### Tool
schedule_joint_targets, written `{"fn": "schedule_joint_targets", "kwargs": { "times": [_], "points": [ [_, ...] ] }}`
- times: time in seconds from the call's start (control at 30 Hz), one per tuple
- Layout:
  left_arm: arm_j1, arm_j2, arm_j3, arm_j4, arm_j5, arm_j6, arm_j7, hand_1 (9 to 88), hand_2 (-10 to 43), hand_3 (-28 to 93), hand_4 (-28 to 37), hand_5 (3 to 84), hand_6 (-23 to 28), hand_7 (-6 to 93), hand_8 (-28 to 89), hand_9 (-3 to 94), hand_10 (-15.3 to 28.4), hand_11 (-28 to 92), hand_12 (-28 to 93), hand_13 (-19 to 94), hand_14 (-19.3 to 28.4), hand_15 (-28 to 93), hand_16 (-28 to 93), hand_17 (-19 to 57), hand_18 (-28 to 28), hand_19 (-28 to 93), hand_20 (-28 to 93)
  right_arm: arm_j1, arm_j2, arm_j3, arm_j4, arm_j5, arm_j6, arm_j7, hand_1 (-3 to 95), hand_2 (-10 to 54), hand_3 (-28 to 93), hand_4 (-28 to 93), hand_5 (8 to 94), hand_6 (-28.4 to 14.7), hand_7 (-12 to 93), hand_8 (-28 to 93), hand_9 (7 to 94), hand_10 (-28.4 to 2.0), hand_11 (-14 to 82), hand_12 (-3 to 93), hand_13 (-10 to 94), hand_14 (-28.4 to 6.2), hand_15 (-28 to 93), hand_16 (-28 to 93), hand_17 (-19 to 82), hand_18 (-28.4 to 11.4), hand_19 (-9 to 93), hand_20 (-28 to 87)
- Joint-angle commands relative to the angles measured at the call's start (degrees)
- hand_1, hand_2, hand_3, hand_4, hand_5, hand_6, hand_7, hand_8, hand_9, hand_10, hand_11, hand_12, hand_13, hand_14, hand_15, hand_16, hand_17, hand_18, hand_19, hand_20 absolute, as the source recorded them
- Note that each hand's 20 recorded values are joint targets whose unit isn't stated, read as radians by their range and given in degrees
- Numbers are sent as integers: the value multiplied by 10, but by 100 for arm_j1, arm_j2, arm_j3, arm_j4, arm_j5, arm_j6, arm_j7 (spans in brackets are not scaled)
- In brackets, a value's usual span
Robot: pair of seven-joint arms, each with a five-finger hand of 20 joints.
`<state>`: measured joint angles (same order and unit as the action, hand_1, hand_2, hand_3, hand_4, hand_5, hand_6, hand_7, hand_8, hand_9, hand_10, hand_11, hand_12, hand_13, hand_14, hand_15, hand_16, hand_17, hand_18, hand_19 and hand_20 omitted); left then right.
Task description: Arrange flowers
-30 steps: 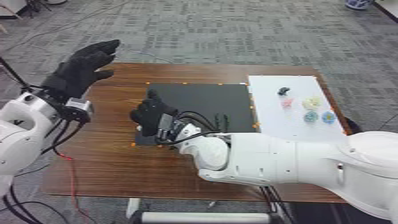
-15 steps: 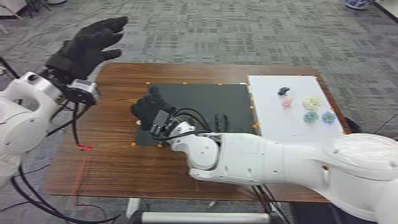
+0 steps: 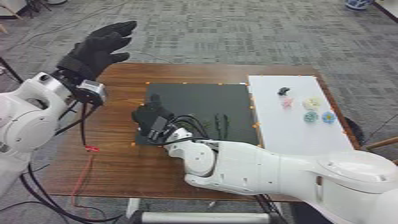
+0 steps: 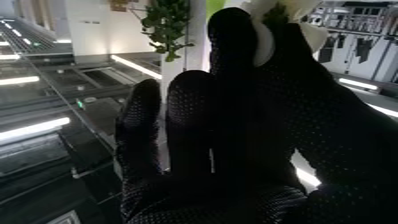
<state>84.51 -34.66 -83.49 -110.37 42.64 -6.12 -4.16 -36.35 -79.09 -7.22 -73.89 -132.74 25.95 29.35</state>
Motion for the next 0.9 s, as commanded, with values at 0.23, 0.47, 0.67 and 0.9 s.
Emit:
{"fn": "schedule_joint_targets", "kwargs": {
  "times": [0.23,0.47,0.67,0.9],
  "points": [
    [-61,-94,-8,23,-31,-110,-83,230,-62,681,-283,179,14,168,-88,97,67,66,213,2,80,221,9,-184,172,323,92,-111,-45,-19,5,-136,-126,116,441,-95,777,-283,681,76,455,-101,753,-33,154,494,539,-66,764,393,198,-168,745,542],
    [159,-69,-189,-56,-36,-97,-91,229,-62,683,-283,179,14,169,-89,97,67,64,212,2,80,221,8,-184,173,324,93,-37,14,-61,-118,-100,-229,182,371,-95,864,-283,600,59,381,-157,608,-66,370,290,490,-76,787,360,180,-173,744,541],
    [339,-31,-346,-127,-31,-26,-67,229,-61,682,-283,179,14,170,-89,97,67,65,213,2,80,220,8,-185,173,323,92,148,104,-164,-299,-58,-463,343,355,-95,894,-283,569,53,381,-216,568,-72,390,271,459,-82,789,354,171,-172,741,540],
    [477,-16,-474,-176,-31,45,-61,229,-60,682,-283,179,14,170,-90,97,68,65,213,2,80,220,8,-185,173,325,93,230,210,-229,-330,-24,-494,341,341,-95,914,-283,560,49,383,-216,556,-77,394,269,448,-84,788,343,163,-173,734,536]
  ]
}}
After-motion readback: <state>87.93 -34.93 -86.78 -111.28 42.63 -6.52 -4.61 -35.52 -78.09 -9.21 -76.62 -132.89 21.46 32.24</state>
